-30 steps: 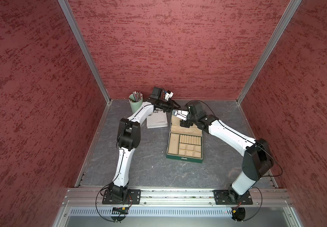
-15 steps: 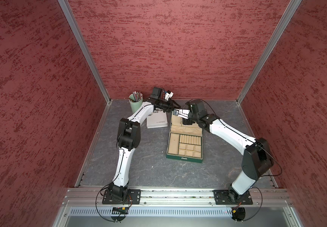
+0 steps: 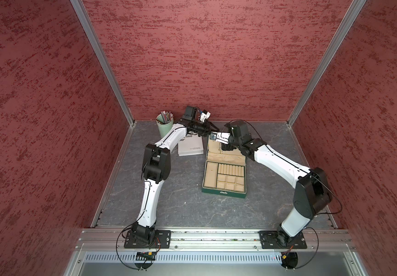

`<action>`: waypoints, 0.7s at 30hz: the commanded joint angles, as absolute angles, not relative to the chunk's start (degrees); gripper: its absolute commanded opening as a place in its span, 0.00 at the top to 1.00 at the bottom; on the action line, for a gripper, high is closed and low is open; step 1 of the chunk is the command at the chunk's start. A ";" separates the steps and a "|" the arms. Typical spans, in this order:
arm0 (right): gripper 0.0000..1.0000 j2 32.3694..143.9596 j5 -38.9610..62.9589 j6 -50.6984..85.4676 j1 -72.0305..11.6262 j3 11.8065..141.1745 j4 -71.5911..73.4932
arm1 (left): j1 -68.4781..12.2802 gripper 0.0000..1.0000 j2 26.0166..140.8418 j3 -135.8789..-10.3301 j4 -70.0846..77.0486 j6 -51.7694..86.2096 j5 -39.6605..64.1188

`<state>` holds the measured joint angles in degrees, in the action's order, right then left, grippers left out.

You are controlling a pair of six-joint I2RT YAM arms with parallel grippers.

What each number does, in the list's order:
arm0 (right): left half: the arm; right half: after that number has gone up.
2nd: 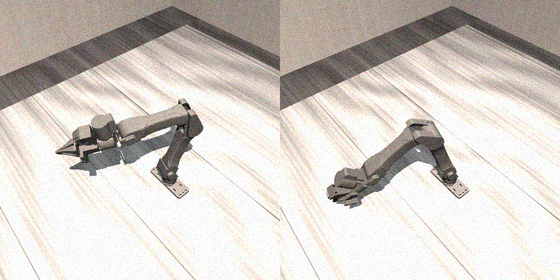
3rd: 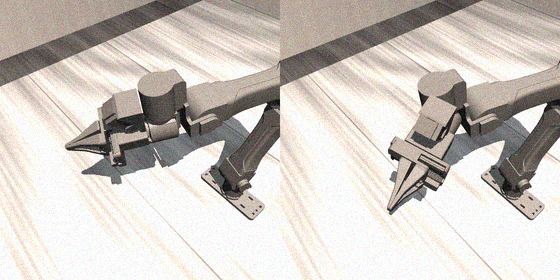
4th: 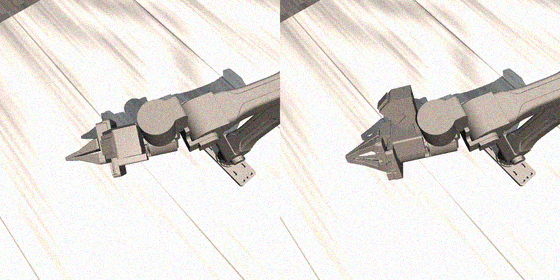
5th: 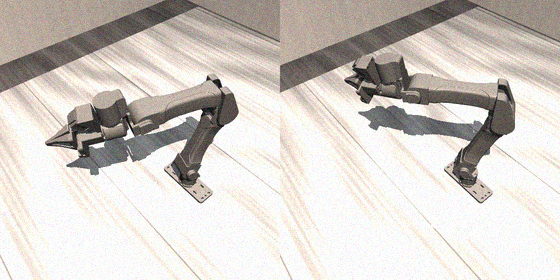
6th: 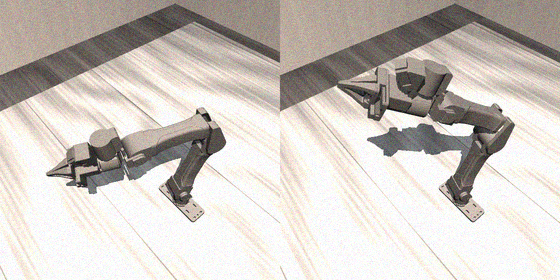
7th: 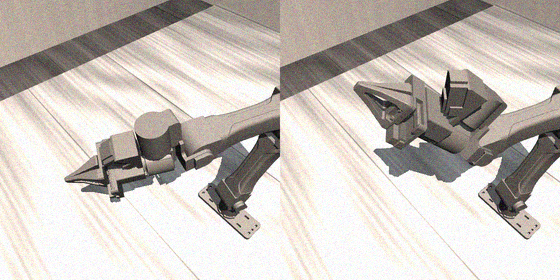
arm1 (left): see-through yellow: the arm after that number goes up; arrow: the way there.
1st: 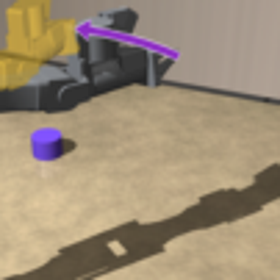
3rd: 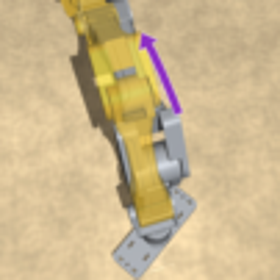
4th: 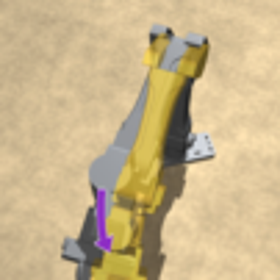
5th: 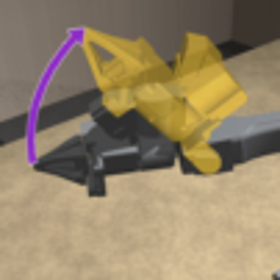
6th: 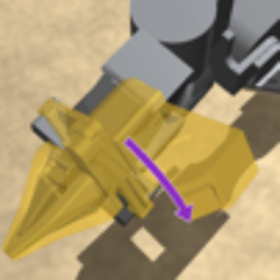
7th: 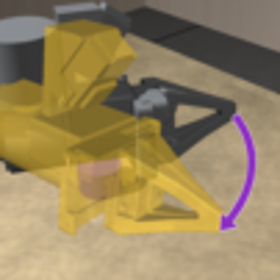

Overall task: Put jewelry chain into jewelry box
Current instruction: Close the fastener on the jewelry box.

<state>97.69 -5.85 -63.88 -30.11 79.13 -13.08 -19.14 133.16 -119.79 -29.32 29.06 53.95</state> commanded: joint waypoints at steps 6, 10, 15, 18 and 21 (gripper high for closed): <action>0.01 96.56 -3.79 -63.90 -29.64 77.36 -12.20 | -19.12 0.68 131.91 -118.83 -32.01 27.07 53.40; 0.01 96.62 -4.38 -65.74 -29.68 76.04 -10.64 | -19.25 0.68 131.84 -118.78 -31.92 27.11 53.35; 0.02 97.63 -4.96 -65.79 -29.70 76.71 -9.55 | -19.29 0.69 131.83 -118.74 -31.92 26.98 53.35; 0.02 97.63 -4.57 -65.16 -29.68 77.15 -9.80 | -19.25 0.69 131.92 -118.74 -31.91 26.98 53.36; 0.02 97.30 -4.04 -65.30 -29.62 77.13 -10.76 | -19.23 0.69 131.92 -118.74 -31.92 26.98 53.44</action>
